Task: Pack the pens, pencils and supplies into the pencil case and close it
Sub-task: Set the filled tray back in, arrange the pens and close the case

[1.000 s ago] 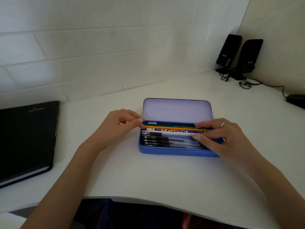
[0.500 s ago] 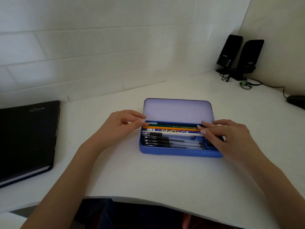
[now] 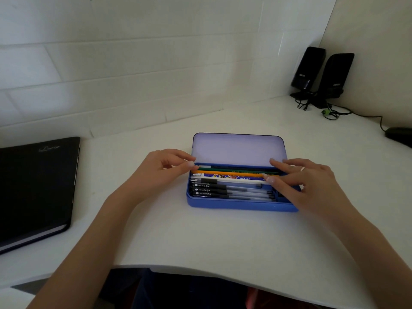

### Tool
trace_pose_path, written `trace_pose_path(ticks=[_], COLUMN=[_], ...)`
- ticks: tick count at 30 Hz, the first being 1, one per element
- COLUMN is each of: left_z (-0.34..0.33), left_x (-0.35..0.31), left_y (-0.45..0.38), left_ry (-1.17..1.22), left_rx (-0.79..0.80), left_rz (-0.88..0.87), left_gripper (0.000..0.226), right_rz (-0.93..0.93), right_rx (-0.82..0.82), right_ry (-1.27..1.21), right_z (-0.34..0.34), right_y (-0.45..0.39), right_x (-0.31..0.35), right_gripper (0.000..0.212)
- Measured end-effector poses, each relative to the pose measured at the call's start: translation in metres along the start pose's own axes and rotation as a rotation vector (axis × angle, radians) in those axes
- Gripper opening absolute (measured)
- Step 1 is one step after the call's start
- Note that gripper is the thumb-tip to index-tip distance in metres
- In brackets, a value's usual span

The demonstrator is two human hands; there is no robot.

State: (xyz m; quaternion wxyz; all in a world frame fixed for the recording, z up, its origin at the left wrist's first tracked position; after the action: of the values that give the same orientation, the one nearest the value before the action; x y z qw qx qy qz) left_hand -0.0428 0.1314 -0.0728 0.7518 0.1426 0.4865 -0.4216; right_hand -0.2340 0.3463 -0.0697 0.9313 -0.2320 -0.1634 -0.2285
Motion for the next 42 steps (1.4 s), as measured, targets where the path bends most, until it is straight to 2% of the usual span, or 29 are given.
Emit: trace_pose_path(ticks=[2, 7, 12, 18, 23, 28, 33, 39, 42], left_z=[0.001, 0.003, 0.004, 0.005, 0.004, 0.004, 0.003, 0.004, 0.004], left_x=[-0.001, -0.003, -0.001, 0.0, 0.0, 0.002, 0.005, 0.007, 0.009], left_y=[0.0, 0.0, 0.0, 0.0, 0.0, -0.001, -0.003, -0.005, -0.006], left_ry=[-0.001, -0.019, -0.051, -0.068, -0.072, -0.049, -0.052, -0.052, -0.01], left_rx=[-0.014, -0.033, -0.03, -0.039, -0.044, -0.038, -0.025, -0.021, -0.017], left_rz=[-0.012, -0.024, -0.025, -0.009, -0.013, -0.021, -0.03, -0.019, -0.019], left_gripper=[0.016, 0.017, 0.018, 0.018, 0.017, 0.019, 0.016, 0.016, 0.013], right_rz=[0.006, -0.102, -0.137, -0.096, -0.122, -0.158, -0.222, -0.198, -0.248], right_rx=[0.0, -0.177, -0.042, -0.189, -0.117, -0.145, -0.009, 0.005, 0.011], right_ry=[-0.001, 0.026, 0.153, 0.067, 0.039, 0.044, 0.147, 0.093, -0.085], right_z=[0.001, 0.019, 0.009, 0.023, 0.015, 0.019, 0.01, 0.01, 0.007], right_y=[0.0, 0.0, -0.001, 0.001, 0.001, 0.002, 0.001, 0.0, -0.002], right_x=[0.001, -0.011, -0.012, -0.011, -0.014, -0.017, -0.022, -0.019, -0.023], right_gripper=[0.052, 0.051, 0.063, 0.057, 0.04, 0.04, 0.037, 0.038, 0.037])
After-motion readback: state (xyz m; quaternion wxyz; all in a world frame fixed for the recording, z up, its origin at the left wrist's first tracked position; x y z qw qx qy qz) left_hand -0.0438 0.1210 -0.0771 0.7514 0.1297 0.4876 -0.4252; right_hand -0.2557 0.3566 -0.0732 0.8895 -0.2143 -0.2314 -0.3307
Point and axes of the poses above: each hand's wrist, its own y-axis away from the middle knuckle, its own z-axis out of the back of the hand, x = y × z, the point moved 5 cm from there along -y, towards the middle knuckle, and after that the axes turned 2 degrees about -x, right-handed, at the moved point
